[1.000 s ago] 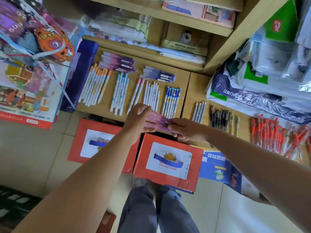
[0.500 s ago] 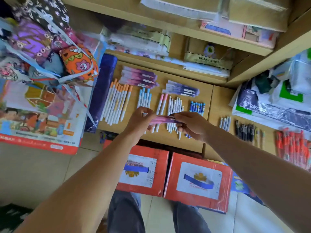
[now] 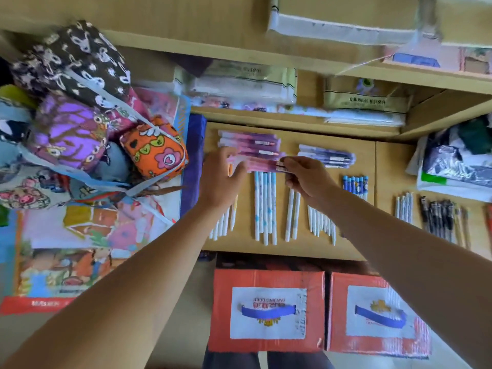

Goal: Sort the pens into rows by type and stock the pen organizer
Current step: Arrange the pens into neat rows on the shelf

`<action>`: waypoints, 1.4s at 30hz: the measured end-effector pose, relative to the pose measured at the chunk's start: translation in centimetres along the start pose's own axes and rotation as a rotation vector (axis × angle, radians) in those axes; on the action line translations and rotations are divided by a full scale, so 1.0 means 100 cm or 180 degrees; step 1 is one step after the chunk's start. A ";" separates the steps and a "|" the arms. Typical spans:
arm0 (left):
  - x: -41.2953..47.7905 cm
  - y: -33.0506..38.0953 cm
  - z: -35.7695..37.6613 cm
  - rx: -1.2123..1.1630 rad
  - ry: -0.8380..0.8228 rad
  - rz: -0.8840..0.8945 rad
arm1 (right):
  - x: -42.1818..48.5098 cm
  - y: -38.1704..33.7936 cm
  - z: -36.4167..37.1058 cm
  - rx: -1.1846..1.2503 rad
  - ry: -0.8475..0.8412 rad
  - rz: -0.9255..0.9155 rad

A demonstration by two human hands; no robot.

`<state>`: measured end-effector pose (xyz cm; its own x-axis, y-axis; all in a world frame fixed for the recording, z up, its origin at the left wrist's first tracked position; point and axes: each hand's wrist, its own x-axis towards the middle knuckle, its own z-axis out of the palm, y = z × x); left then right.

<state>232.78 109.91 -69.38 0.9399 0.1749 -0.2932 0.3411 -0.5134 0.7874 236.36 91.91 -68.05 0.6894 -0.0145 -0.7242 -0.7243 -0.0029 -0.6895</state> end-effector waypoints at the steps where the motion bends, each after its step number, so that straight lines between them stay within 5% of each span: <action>1: 0.007 -0.004 -0.001 0.0245 0.0076 0.0242 | 0.009 -0.002 0.005 -0.0040 0.0036 -0.0096; 12: 0.058 -0.043 0.016 0.2071 -0.0467 0.1179 | 0.066 0.011 0.027 -0.1030 0.0123 -0.0997; 33: 0.060 -0.046 0.018 0.2183 -0.0268 0.1352 | 0.063 0.031 0.003 -0.3909 0.0674 -0.2701; 42: 0.060 -0.054 0.013 0.2259 -0.0339 0.1360 | 0.072 0.033 0.013 -0.3901 0.0561 -0.2713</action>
<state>236.59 112.69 -76.08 0.9682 -0.2170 -0.1246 -0.1670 -0.9312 0.3241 238.93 93.11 -75.53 0.9507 0.3059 -0.0503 0.2633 -0.8824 -0.3898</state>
